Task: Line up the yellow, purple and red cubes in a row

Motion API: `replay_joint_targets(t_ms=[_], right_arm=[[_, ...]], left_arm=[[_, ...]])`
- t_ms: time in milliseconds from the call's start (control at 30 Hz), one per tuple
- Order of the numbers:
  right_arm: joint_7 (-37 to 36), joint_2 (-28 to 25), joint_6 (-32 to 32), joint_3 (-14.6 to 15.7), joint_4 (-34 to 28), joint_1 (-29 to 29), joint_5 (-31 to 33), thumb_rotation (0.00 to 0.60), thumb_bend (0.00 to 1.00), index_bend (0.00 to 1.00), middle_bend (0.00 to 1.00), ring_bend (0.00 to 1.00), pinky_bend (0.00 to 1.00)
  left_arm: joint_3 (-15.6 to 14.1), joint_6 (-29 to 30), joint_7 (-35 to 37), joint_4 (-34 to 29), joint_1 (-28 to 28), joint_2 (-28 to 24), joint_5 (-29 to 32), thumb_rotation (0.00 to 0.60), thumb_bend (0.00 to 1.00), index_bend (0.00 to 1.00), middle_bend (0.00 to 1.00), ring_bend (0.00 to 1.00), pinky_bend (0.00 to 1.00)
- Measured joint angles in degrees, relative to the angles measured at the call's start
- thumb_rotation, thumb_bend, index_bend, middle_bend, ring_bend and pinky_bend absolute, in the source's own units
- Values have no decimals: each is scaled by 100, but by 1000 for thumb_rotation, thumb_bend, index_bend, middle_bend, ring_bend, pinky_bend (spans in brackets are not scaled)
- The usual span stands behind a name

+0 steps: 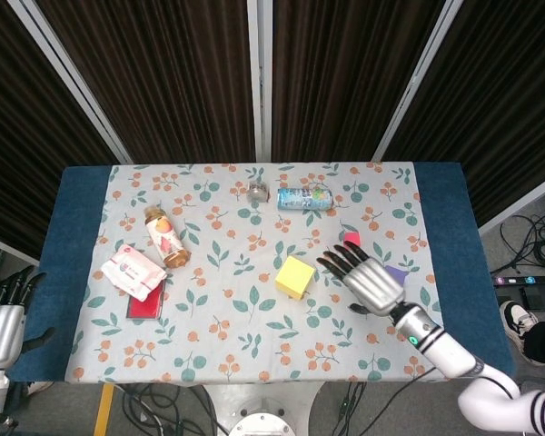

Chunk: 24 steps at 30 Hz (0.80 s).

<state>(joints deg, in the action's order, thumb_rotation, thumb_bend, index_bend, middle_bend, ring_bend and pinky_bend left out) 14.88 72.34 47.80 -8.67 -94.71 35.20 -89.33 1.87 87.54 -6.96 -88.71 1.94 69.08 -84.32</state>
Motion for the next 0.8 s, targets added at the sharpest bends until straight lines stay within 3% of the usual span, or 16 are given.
replay_joint_targets(t_ms=[400, 633, 800], right_arm=[[766, 1303, -972, -266, 1340, 1281, 603, 600, 108, 73, 62, 0, 0], [1097, 1553, -1172, -132, 1622, 1541, 918, 600, 118, 109, 71, 0, 0], [1206, 1642, -1149, -15, 1673, 1611, 1045, 600, 135, 193, 120, 0, 0]], left_arm=[[15, -2, 67, 48, -48, -7, 85, 600, 92, 197, 185, 130, 166], [20, -18, 143, 102, -62, -6, 111, 600, 91, 198, 185, 130, 166], [11, -48, 161, 141, -59, 10, 108, 600, 91, 198, 185, 130, 166]])
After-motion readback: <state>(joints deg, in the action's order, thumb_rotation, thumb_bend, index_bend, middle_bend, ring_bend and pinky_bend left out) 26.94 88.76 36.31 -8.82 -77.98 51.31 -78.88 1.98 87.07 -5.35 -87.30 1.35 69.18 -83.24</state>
